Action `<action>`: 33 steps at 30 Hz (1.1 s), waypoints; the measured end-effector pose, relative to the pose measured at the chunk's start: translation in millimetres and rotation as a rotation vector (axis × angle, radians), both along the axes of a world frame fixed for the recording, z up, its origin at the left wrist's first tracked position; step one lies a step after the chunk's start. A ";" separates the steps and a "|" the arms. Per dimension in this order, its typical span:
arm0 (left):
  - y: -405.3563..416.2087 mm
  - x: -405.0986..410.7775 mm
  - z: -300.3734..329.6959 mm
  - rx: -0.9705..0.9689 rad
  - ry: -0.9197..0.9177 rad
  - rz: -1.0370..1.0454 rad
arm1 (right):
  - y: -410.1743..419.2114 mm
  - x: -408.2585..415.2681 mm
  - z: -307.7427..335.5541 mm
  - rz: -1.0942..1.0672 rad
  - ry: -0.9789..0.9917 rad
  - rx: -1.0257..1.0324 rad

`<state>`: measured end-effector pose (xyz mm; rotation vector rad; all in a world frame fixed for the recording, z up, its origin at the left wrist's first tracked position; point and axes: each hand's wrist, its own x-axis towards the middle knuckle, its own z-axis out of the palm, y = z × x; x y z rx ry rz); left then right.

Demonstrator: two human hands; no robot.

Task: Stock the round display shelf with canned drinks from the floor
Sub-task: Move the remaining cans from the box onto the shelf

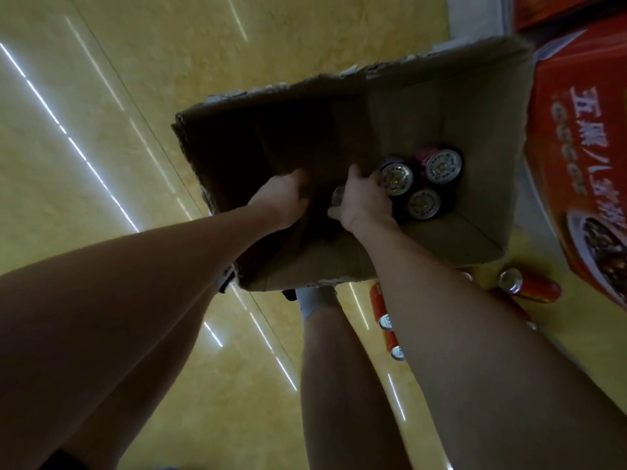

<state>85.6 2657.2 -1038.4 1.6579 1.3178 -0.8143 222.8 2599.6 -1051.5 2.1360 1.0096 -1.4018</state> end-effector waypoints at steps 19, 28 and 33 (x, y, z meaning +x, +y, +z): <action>120.3 -9.4 313.2 0.030 -0.183 -0.244 | 90.5 -2.2 356.1 -0.532 0.136 0.220; 164.1 40.8 525.9 0.206 -0.470 -0.396 | 126.6 22.2 587.2 -0.700 0.117 0.460; 193.4 81.3 636.1 0.259 -0.548 -0.440 | 125.3 49.7 700.8 -0.783 0.151 0.635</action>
